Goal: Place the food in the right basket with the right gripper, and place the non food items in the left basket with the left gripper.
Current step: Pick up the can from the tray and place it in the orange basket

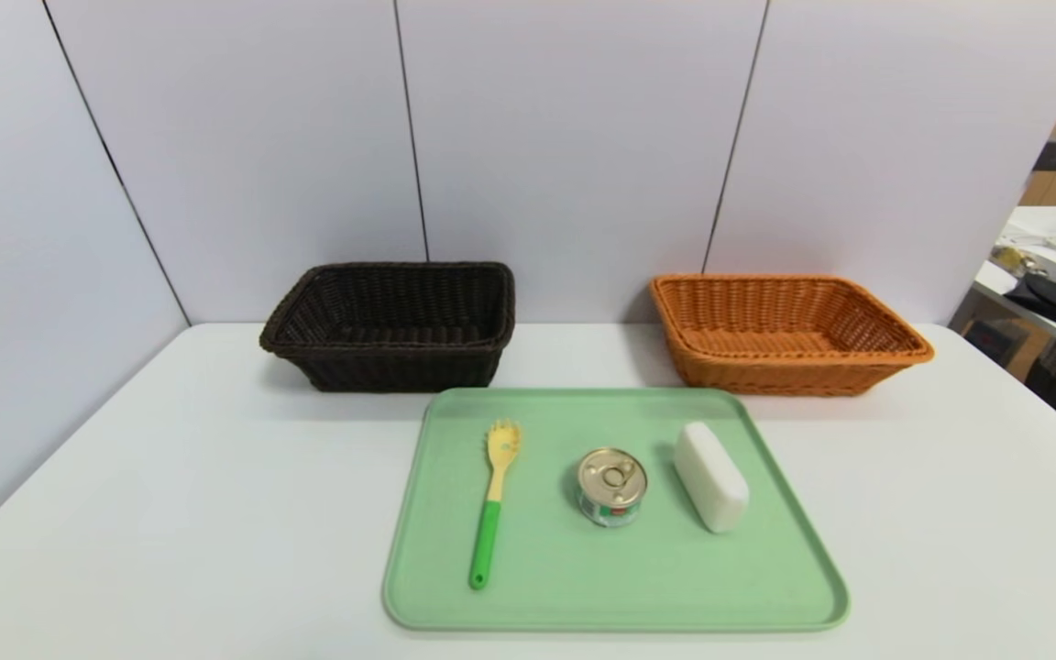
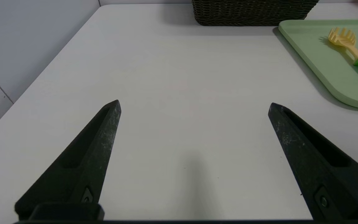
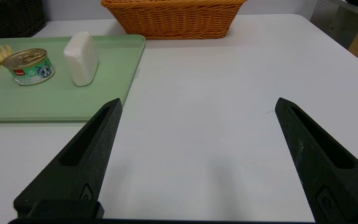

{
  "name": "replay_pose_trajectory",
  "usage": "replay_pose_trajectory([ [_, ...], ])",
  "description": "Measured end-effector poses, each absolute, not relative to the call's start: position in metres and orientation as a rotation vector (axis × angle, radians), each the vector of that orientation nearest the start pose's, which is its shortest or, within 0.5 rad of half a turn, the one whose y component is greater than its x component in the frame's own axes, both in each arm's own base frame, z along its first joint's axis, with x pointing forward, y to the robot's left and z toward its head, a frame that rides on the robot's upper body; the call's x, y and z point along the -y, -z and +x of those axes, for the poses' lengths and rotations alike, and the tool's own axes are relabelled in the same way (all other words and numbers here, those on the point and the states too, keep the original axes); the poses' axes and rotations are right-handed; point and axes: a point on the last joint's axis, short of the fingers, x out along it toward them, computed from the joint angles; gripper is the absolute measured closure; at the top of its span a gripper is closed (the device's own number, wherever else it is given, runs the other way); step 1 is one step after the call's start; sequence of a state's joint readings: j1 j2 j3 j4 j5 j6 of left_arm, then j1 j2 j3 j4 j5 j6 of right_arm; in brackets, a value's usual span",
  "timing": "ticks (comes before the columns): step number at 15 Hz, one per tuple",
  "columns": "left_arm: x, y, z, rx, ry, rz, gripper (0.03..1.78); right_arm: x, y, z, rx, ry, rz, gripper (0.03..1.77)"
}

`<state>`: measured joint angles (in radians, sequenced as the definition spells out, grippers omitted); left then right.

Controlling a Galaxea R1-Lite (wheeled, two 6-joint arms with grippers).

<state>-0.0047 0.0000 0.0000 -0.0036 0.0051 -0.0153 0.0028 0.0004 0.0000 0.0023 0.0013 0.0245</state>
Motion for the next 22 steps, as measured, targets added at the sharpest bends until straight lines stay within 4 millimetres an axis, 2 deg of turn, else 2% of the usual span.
replay_pose_trajectory([
  [6,0.000,-0.076,-0.024,-0.018,0.014,-0.011,0.12,0.000,-0.077,-0.023,0.002,-0.005,0.016,0.10],
  [8,0.000,-0.083,-0.028,-0.034,0.029,-0.015,0.12,0.000,-0.092,-0.029,0.031,-0.019,0.016,0.10],
  [13,0.002,-0.129,-0.052,-0.084,0.119,-0.035,0.12,-0.002,-0.135,-0.046,0.023,-0.080,0.011,0.10],
  [15,0.002,-0.157,-0.055,-0.062,0.120,-0.038,0.12,-0.002,-0.158,-0.047,0.040,-0.083,0.010,0.10],
  [19,0.002,-0.208,-0.047,-0.052,0.106,-0.037,0.12,-0.002,-0.205,-0.042,0.054,-0.073,0.008,0.10],
  [22,0.002,-0.242,-0.028,-0.055,0.098,-0.036,0.12,-0.002,-0.236,-0.028,0.041,-0.071,0.008,0.10],
])
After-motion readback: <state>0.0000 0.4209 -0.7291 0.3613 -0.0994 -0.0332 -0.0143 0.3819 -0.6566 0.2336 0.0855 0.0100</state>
